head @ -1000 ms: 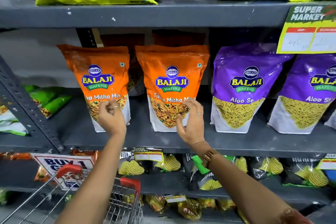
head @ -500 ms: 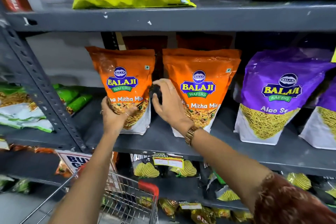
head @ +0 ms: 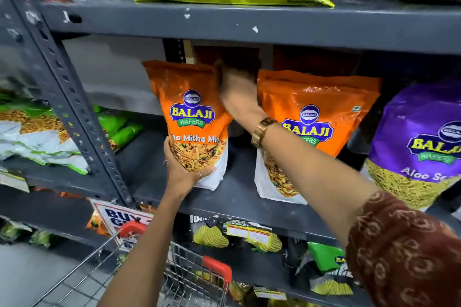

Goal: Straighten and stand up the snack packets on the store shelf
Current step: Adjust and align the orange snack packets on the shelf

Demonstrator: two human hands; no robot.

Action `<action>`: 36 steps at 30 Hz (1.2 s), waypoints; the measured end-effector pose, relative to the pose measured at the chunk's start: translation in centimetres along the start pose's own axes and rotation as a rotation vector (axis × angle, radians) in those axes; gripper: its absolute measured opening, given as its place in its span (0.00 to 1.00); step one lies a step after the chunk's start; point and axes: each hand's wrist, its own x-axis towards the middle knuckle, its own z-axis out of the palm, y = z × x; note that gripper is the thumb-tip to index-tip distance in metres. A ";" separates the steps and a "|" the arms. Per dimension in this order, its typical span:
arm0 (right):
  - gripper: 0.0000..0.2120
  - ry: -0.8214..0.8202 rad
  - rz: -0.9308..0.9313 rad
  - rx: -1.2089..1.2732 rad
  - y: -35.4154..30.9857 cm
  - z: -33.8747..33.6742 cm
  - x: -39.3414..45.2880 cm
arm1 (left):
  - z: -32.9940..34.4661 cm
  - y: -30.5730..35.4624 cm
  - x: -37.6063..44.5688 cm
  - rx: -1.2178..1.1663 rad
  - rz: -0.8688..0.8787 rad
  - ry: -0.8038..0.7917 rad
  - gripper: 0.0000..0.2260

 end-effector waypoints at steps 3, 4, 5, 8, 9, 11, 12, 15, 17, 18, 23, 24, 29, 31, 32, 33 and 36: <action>0.14 -0.035 -0.012 0.084 -0.2 -0.3 1.7 | -0.1 0.1 0.0 0.001 0.013 -0.008 0.56; 0.14 -0.067 -0.001 0.107 -0.2 -0.2 1.9 | -0.1 0.1 0.0 -0.001 0.016 -0.019 0.55; 0.14 -0.069 0.022 0.129 -0.3 -0.1 1.8 | -0.2 0.1 0.1 0.001 0.018 -0.028 0.55; 0.15 0.053 0.029 0.098 -0.3 0.7 1.2 | -0.3 0.1 0.1 0.024 0.010 -0.037 0.54; 0.15 0.092 0.010 0.090 -0.3 0.8 0.9 | -0.3 0.1 0.0 0.028 0.005 -0.038 0.54; 0.16 0.139 -0.002 0.117 -0.4 0.7 0.2 | -0.3 0.0 0.0 0.036 -0.004 -0.038 0.55; 0.16 0.162 -0.003 0.136 -0.4 0.7 -0.3 | -0.3 -0.1 0.0 0.044 -0.009 -0.040 0.56; 0.19 0.237 0.050 0.240 -0.9 1.6 -3.4 | -0.4 -0.4 0.2 0.028 -0.047 -0.057 0.57; 0.20 0.246 0.089 0.419 -1.1 2.7 -5.9 | -0.6 -0.7 0.1 -0.062 -0.141 -0.067 0.54; 0.22 0.235 0.098 0.492 -1.1 3.3 -7.2 | -0.7 -0.8 0.0 -0.131 -0.195 -0.070 0.50; 0.31 0.096 0.310 0.674 -0.2 5.9 -11.4 | -1.4 -0.7 0.5 -0.603 -0.307 -0.031 0.25; 0.31 0.047 0.394 0.717 -0.1 6.4 -12.0 | -1.4 -0.5 0.6 -0.631 -0.309 -0.031 0.20; 0.17 -0.254 0.595 0.824 0.5 8.9 -13.4 | -0.9 -0.2 0.8 -0.668 -0.330 0.021 0.12; 0.16 -0.307 0.624 0.880 0.6 9.5 -13.5 | -0.7 -0.2 1.0 -0.694 -0.329 0.059 0.12; 0.16 -0.318 0.630 0.905 0.6 9.7 -13.4 | -0.6 -0.3 1.0 -0.697 -0.323 0.070 0.12; 0.16 -0.325 0.636 0.931 0.6 9.8 -13.3 | -0.5 -0.3 1.0 -0.699 -0.318 0.081 0.12; 0.16 -0.343 0.643 0.976 0.8 10.1 -12.9 | -0.2 -0.4 1.4 -0.708 -0.316 0.122 0.11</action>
